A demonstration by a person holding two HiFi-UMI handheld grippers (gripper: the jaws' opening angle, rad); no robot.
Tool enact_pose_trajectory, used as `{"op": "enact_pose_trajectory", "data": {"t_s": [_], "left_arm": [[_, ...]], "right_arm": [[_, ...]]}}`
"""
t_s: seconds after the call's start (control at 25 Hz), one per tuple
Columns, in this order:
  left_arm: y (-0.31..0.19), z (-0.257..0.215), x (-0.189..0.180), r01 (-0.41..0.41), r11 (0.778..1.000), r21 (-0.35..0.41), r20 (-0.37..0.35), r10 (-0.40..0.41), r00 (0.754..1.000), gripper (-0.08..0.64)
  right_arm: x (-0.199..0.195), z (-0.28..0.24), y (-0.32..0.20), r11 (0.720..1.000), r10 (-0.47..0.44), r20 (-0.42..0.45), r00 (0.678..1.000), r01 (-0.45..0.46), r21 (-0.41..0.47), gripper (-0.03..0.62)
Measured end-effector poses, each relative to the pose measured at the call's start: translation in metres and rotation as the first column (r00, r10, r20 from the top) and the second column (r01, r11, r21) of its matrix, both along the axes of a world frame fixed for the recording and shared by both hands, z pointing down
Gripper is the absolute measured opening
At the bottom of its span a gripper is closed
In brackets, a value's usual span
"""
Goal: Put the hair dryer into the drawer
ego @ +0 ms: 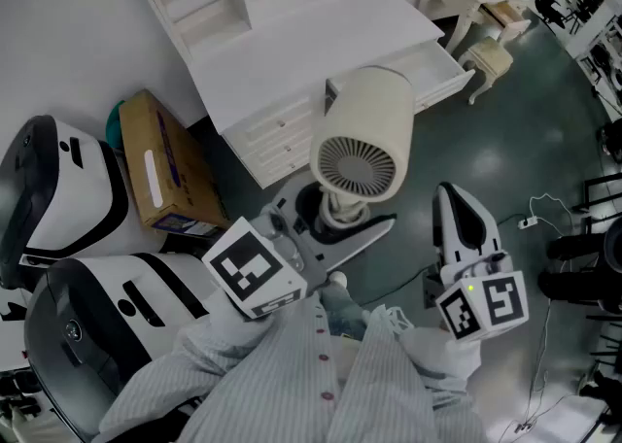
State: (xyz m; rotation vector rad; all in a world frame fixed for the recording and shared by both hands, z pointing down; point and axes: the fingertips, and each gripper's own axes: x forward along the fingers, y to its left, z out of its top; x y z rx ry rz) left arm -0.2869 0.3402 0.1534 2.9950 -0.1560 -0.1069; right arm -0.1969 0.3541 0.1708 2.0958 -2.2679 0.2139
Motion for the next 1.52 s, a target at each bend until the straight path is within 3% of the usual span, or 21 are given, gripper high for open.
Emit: {"op": "enact_pose_trajectory", "data": {"t_s": [0.92, 1.52], "left_arm": [[0.041, -0.007, 0.018, 0.071, 0.997, 0.038, -0.023, -0.070, 0.997, 0.278], [-0.014, 0.003, 0.056, 0.098, 0.995, 0.015, -0.010, -0.098, 0.995, 0.278]], "right_arm": [[0.027, -0.001, 0.040, 0.998, -0.047, 0.009, 0.999, 0.046, 0.035, 0.011], [0.065, 0.012, -0.014, 0.998, -0.065, 0.020, 0.998, 0.065, 0.012, 0.011]]}}
